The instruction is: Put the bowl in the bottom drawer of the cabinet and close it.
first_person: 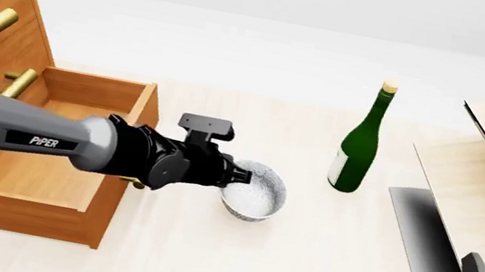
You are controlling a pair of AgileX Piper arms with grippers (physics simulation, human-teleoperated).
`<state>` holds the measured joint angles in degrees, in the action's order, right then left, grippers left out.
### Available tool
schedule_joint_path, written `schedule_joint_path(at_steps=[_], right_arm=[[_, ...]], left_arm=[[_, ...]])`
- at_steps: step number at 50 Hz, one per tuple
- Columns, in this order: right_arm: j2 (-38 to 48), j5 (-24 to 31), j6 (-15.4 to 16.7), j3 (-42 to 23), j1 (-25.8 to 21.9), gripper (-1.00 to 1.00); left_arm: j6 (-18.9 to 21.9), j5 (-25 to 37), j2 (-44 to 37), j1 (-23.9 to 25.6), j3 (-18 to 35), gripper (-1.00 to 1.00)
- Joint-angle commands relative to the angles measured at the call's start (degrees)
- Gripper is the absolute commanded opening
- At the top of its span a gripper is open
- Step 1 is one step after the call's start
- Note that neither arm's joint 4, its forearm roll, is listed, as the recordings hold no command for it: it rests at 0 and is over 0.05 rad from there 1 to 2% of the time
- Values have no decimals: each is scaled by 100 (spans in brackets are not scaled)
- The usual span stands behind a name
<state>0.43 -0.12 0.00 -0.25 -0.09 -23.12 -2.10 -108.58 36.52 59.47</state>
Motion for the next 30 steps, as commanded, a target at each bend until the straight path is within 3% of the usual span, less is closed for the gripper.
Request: schedule_joint_path(at_steps=[1, 13, 30], right_arm=[[0, 0, 0, 0, 0, 100], [1, 0, -1, 0, 0, 100], [0, 0, 0, 0, 0, 100]], left_arm=[[10, -247, 110, -33, -312, -100], [97, -271, 342, -66, -455, -100], [263, -66, 1352, -90, -1076, -100]])
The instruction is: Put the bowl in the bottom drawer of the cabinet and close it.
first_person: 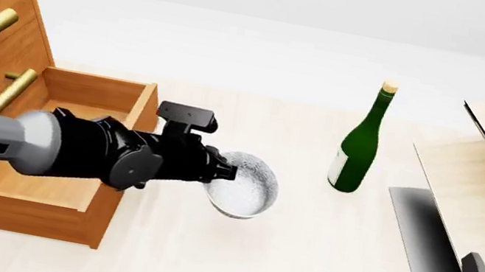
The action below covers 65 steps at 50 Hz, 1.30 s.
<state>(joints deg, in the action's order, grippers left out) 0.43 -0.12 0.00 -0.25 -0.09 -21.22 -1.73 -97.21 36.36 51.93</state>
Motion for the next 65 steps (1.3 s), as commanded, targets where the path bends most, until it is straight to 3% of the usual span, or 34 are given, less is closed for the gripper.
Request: schedule_joint_path(at_steps=[1, 43, 65], right_arm=[[2, 0, 0, 0, -1, 100], [1, 0, 1, 0, 0, 100], [1, 0, 0, 0, 0, 100]], left_arm=[[88, -83, 294, -84, -372, -100], [534, 702, 2183, -389, -1063, -100], [697, 1128, 2863, -826, -1091, -100]])
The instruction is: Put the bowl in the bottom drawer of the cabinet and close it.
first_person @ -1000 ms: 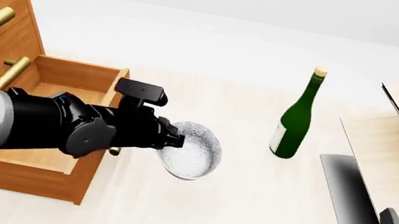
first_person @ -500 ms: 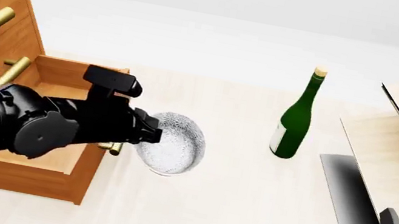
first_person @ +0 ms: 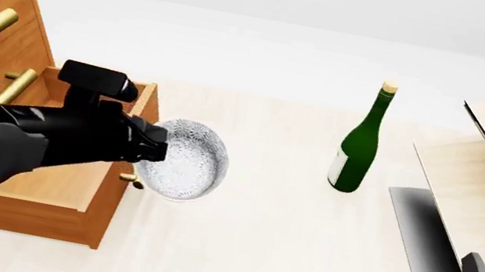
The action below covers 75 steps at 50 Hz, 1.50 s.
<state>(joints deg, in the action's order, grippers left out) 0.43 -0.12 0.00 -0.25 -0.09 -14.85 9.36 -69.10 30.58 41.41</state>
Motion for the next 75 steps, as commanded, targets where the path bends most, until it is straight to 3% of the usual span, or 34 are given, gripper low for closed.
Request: schedule_joint_path(at_steps=[1, 40, 75], right_arm=[[0, 0, -1, 0, 0, 100], [0, 0, 0, 0, -1, 100], [0, 0, 2, 0, -1, 100]], left_arm=[[60, 40, 100, -268, -56, -100], [113, 1102, 1687, -1165, -425, -100], [-33, 849, 1528, -2168, -573, -100]])
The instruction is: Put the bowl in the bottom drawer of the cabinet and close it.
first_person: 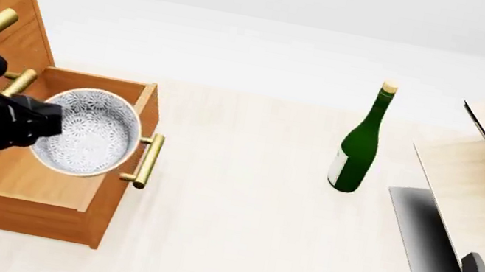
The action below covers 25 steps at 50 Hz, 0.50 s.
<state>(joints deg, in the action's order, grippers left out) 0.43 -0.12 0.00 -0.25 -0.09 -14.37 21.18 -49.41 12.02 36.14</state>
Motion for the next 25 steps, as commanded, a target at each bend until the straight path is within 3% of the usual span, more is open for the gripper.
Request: schedule_joint_path(at_steps=[1, 25], right_arm=[[1, 0, 0, 0, 0, 100], [1, 0, 0, 0, -1, 100]], left_arm=[[-91, -354, -465, -345, -49, -100], [-264, -741, -885, -976, -179, -100]])
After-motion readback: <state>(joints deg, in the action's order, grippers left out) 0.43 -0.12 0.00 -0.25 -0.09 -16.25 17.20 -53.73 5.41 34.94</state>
